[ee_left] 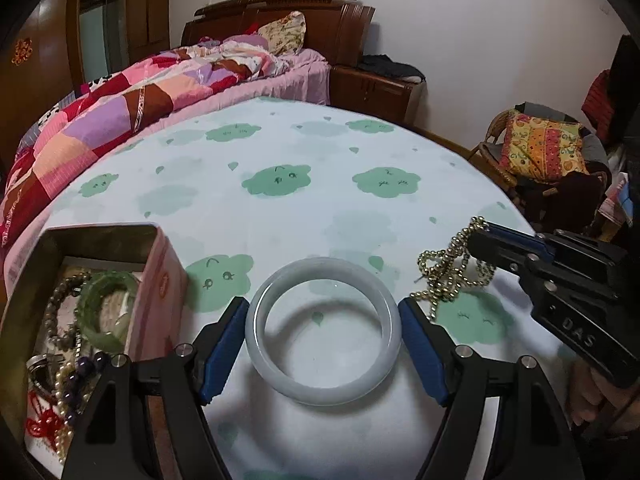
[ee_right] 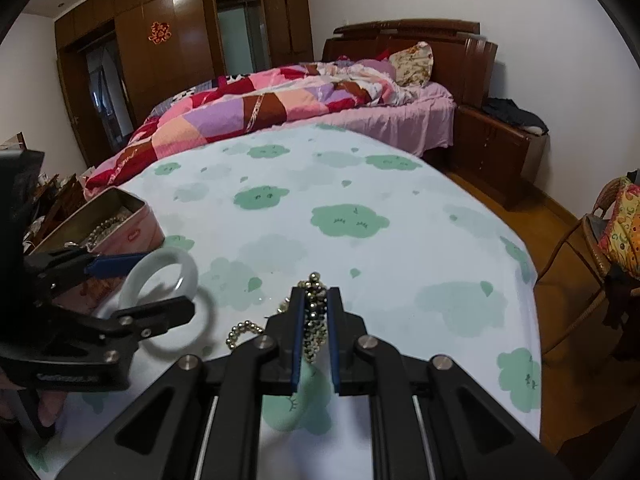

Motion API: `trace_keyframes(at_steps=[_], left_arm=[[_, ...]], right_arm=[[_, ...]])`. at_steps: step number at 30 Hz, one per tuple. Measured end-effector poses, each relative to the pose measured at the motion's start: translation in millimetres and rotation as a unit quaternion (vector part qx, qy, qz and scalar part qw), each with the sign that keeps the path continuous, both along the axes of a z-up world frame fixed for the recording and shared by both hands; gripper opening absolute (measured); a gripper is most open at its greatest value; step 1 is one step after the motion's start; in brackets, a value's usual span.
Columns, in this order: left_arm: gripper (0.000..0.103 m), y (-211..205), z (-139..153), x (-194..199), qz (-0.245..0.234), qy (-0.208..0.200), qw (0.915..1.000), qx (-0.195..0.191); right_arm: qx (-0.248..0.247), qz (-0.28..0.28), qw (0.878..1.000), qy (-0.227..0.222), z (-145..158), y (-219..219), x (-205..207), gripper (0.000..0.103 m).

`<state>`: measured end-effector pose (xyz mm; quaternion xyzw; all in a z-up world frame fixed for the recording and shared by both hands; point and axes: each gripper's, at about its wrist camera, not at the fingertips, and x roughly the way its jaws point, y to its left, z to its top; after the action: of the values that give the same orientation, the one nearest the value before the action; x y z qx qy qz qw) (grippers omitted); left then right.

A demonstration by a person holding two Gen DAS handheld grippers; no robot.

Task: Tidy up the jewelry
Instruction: 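Carry the white bangle and gold chain over the tin with both tools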

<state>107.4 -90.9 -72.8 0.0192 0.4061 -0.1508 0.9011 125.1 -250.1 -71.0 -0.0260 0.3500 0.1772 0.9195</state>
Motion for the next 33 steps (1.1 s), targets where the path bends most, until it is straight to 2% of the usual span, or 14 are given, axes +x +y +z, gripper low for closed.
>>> trace_keyframes(at_steps=[4, 11, 16, 22, 33], left_arm=[[0.076, 7.6, 13.3, -10.1, 0.002, -0.02, 0.9998, -0.001], [0.076, 29.6, 34.0, -24.9, 0.019, -0.045, 0.9988, -0.011], [0.076, 42.1, 46.7, -32.7, 0.031, -0.064, 0.9974, -0.007], [0.076, 65.3, 58.8, -37.7, 0.058, -0.084, 0.9948, -0.001], [0.076, 113.2, 56.4, -42.9, 0.115, -0.085, 0.9897, 0.0]], right_arm=[[0.021, 0.006, 1.0, -0.003, 9.9, 2.1, -5.3, 0.013], [0.03, 0.029, 0.998, -0.053, 54.5, 21.8, -21.4, 0.013], [0.037, 0.053, 0.995, -0.071, 77.0, 39.3, -22.9, 0.013], [0.043, 0.089, 0.992, -0.083, 94.0, 65.1, -23.8, 0.013], [0.037, 0.148, 0.984, -0.093, 100.8, 118.2, -23.3, 0.013]])
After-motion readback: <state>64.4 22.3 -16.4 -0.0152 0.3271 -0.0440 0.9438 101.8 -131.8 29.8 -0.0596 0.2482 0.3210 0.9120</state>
